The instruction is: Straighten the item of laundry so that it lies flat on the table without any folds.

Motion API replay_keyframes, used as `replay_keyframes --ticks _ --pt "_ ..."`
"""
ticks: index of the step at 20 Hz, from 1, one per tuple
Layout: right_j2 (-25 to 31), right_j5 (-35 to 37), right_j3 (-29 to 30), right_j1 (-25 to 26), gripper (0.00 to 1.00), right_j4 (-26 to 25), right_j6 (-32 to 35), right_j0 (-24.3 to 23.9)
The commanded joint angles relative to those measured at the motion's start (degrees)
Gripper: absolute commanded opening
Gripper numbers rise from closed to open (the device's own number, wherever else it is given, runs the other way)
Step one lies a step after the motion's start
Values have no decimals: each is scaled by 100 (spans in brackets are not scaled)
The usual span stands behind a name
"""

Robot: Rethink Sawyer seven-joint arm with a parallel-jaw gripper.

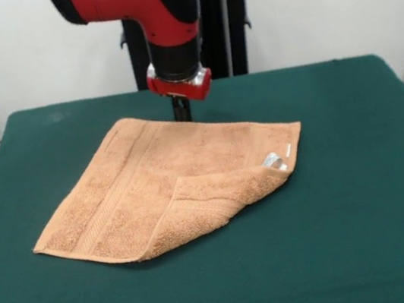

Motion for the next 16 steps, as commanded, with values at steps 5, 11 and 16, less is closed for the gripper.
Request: replay_keyframes --ticks 5,11,16 --pt "809 245 -1043 139 0 515 288 45" --pt "806 732 -1112 -125 0 537 130 62" --pt "833 886 -1065 -284 0 517 44 9"
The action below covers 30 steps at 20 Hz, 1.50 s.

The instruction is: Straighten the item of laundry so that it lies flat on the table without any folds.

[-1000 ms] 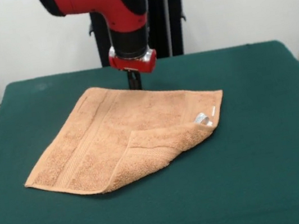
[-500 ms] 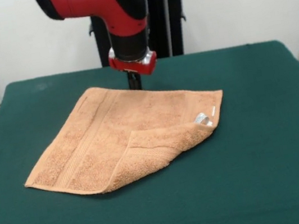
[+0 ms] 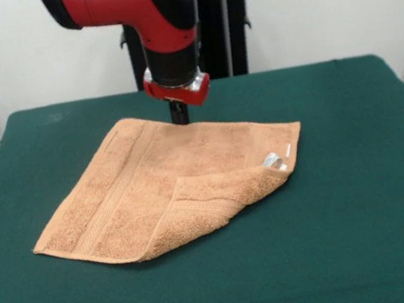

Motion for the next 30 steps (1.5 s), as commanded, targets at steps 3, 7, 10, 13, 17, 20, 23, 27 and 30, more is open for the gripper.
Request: replay_keyframes --ticks 3,7,10,13,17,20,23,27,30 --pt "778 563 -707 -358 0 379 -3 -6" --pt "812 661 -673 -430 0 412 -16 -43" --pt "799 655 -822 -333 0 400 11 -16" --pt "779 627 -996 -207 0 406 71 35" --pt "800 674 -1069 -153 0 474 143 60" --pt "781 652 -1013 -169 0 559 266 117" --pt "669 614 -755 -367 0 653 467 253" --pt "623 576 -488 -541 0 747 542 322" --pt "619 514 -269 -668 0 803 587 327"
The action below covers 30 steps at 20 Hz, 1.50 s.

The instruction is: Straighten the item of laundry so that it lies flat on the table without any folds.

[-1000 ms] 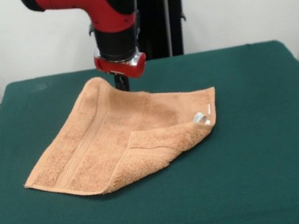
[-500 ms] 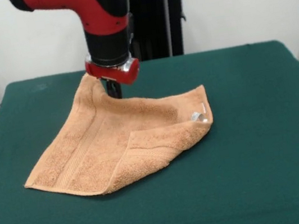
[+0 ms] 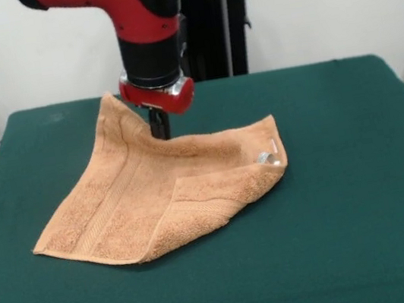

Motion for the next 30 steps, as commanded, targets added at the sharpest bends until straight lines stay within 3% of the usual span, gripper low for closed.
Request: replay_keyframes --ticks 1,7,13,22,30 --pt "584 296 346 -210 0 484 604 297" --pt "438 132 1434 -922 0 723 861 404" --pt "250 -516 1926 -861 0 681 1022 511" --pt "2 -936 1675 -480 0 556 976 762" --pt "145 -178 1303 -807 0 820 730 797"
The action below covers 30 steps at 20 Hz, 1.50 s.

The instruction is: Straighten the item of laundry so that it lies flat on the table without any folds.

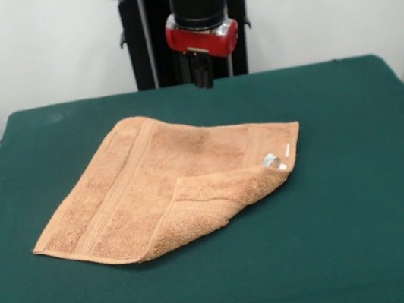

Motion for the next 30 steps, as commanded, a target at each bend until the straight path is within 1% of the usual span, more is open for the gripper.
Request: replay_keyframes --ticks 1,6,11,18,20,23,27,30 --pt "270 357 -291 144 0 419 700 193" --pt "355 599 -592 222 0 565 672 221" --pt "263 804 -996 414 0 649 634 259" --pt "270 1297 -1428 390 0 689 447 221" --pt "299 1560 -1664 396 0 696 349 184" --pt "362 1833 -2171 612 0 673 240 135" --pt "422 2083 -2731 899 0 604 143 75" --pt "427 2142 -3079 1142 0 552 145 78"
